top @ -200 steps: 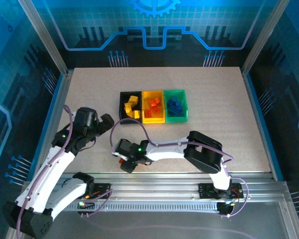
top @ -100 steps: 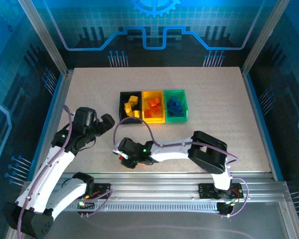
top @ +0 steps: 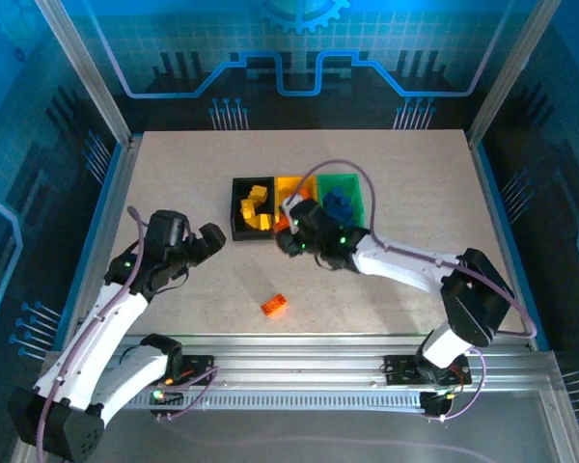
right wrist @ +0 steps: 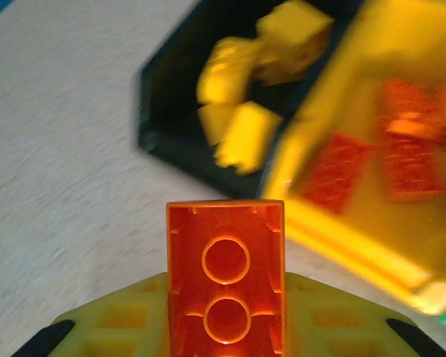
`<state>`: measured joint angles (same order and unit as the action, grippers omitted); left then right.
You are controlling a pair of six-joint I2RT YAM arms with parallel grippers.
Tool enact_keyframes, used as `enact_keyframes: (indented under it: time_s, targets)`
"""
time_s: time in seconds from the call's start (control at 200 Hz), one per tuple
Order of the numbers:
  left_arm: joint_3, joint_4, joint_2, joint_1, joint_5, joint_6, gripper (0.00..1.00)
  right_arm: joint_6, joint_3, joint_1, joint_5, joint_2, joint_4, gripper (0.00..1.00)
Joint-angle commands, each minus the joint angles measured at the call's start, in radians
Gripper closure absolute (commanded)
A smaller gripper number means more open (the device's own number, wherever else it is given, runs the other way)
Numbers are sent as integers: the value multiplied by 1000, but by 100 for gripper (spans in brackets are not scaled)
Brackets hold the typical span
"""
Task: Sort the legos into containers by color
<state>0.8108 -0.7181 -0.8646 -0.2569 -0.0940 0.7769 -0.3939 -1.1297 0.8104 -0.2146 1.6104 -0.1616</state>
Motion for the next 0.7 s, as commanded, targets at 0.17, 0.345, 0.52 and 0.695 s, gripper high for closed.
enact_keyframes:
  time_s: [0.17,0.345,0.52,0.695]
  targets:
    - [-68,109,-41,-4,191,-67,1,-154,-474,-165,-7,351,-415,66]
    - [-96,160,-94,-151,166,-89,1,-155,-703,-188,-41,511,-532,58]
    - [-80,154,-185,-282,89,-136,1,-156,-805,-210,26,549,-548,22]
    - [-79,182,-287,-421,32,-188,1,-163,-638,-211,43,391,-459,16]
